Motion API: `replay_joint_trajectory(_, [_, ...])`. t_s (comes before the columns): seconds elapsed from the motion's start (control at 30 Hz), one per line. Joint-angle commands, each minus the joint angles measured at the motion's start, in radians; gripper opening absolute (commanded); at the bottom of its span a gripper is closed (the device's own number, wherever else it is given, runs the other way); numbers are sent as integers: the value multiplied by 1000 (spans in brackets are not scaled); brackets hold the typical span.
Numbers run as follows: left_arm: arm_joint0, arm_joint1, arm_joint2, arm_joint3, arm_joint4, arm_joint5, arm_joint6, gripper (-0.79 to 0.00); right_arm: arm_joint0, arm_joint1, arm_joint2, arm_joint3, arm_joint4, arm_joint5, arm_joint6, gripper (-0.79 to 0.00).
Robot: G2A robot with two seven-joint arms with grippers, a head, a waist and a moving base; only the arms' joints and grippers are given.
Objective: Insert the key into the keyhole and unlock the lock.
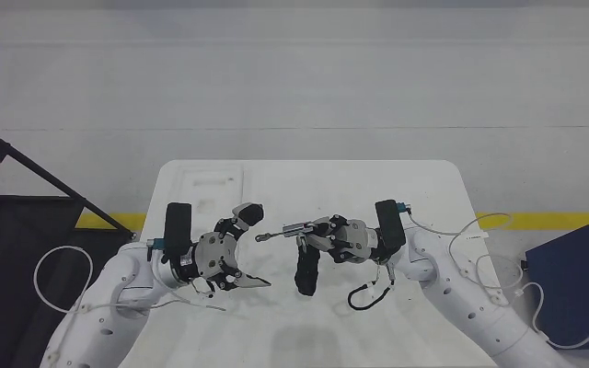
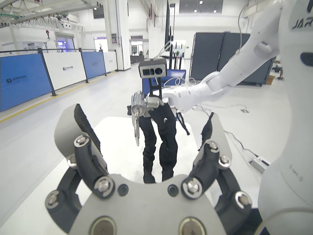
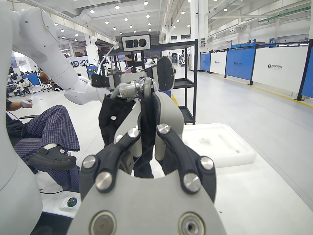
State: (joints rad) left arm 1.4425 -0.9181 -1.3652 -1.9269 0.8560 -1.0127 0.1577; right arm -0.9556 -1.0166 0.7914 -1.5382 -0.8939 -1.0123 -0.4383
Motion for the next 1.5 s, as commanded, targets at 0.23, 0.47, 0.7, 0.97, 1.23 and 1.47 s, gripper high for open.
replay_joint_trajectory(0.23, [1,0,0,0,-1,0,12,0,0,0,0,0,0,0,0,-785])
replay_joint_trajectory(0.47, [1,0,0,0,-1,0,12,0,0,0,0,0,0,0,0,-785])
replay_joint_trajectory(0.7, [13,-3,13,-1,-66,16,-1,0,0,0,0,0,0,0,0,-785])
replay_joint_trajectory(0.97, [21,-3,37,18,-289,16,-62,0,0,0,0,0,0,0,0,-785])
replay_joint_trajectory(1.23, [26,4,28,35,-406,12,-170,0,0,0,0,0,0,0,0,-785])
replay_joint_trajectory(1.47, [0,9,36,44,-475,8,-273,0,0,0,0,0,0,0,0,-785])
